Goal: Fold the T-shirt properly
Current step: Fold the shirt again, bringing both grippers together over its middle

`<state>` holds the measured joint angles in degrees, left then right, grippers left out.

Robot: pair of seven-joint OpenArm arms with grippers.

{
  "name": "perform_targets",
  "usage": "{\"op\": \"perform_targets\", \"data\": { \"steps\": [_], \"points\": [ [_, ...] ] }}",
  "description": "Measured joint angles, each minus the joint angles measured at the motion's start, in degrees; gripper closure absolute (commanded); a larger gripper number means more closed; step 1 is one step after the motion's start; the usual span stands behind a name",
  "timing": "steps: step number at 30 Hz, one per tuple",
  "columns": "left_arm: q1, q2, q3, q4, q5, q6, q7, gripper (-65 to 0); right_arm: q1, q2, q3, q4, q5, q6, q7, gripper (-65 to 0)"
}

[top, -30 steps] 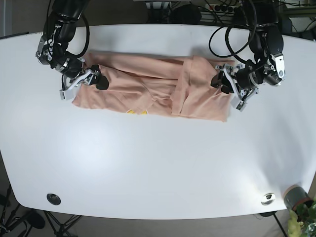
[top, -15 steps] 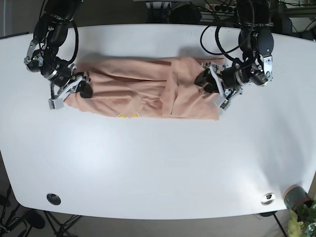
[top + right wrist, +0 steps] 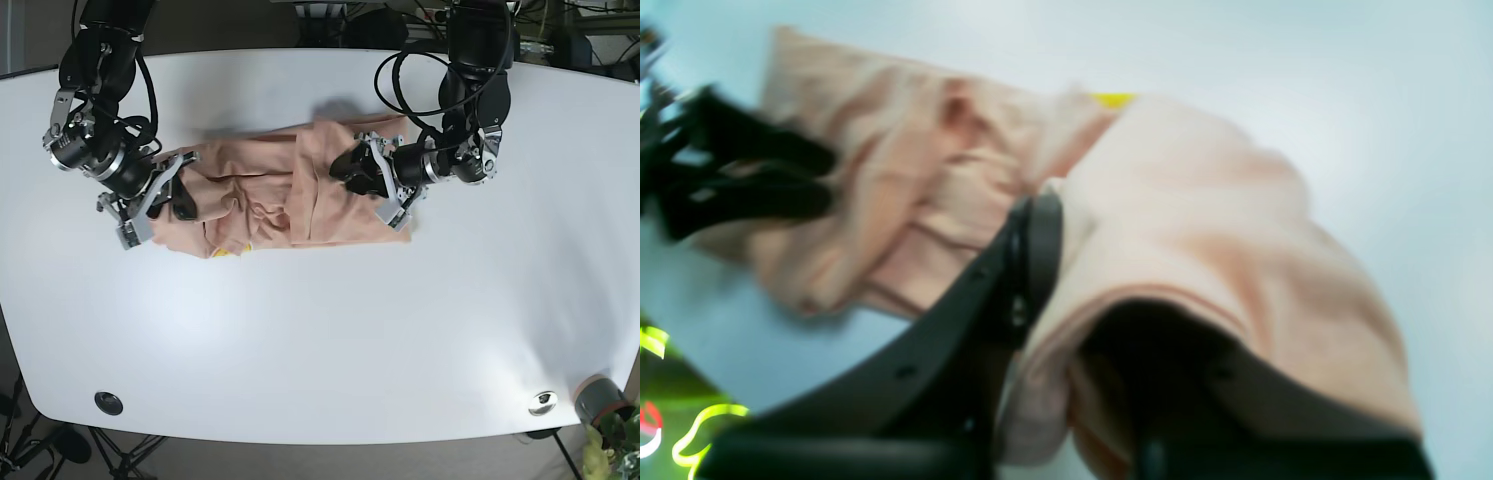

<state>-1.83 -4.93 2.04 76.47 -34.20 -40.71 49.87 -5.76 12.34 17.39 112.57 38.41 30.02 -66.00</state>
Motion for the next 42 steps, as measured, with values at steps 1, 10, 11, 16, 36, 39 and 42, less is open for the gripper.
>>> {"op": "perform_targets", "data": {
  "steps": [1, 10, 11, 16, 36, 39, 42],
  "points": [
    [-0.2, 0.59, -0.07, -0.39, 0.72, -0.22, -0.11, -25.7, -0.02, 0.0, -1.2, -0.02, 0.37, -0.02, 0.15, 0.0],
    [-0.55, 2.73, 0.11, -0.37, 4.96, 0.13, -1.2, -25.7, 0.04, -0.11, -10.91, -0.13, -1.16, -0.5, 2.43, 0.0],
    [-0.55, 2.69, 0.11, -0.37, 4.87, 0.13, -1.29, -25.7, 0.11, -0.11, -12.55, -0.15, -1.05, -0.48, 3.48, 0.0],
    [-0.55, 2.71, 0.11, -0.39, 4.83, 0.13, -1.29, -25.7, 0.94, -1.4, -17.46, -0.26, -0.74, -0.44, 4.46, 0.0],
    [-0.76, 2.84, -0.02, -0.57, 4.81, 0.11, -0.85, -25.7, 2.91, -7.17, -28.22, -0.5, -5.07, -0.04, 4.9, 0.0],
    [-0.74, 2.86, -0.22, -0.46, 4.81, 0.11, -0.87, -25.7, 4.02, -7.85, -28.33, -1.33, -4.83, 0.0, 4.94, 0.0],
    [-0.09, 2.82, -0.22, 2.99, 6.1, 0.24, 1.25, -25.7, 4.81, -8.04, -28.17, -2.89, -5.27, -0.04, 5.35, 0.0]
  ]
}}
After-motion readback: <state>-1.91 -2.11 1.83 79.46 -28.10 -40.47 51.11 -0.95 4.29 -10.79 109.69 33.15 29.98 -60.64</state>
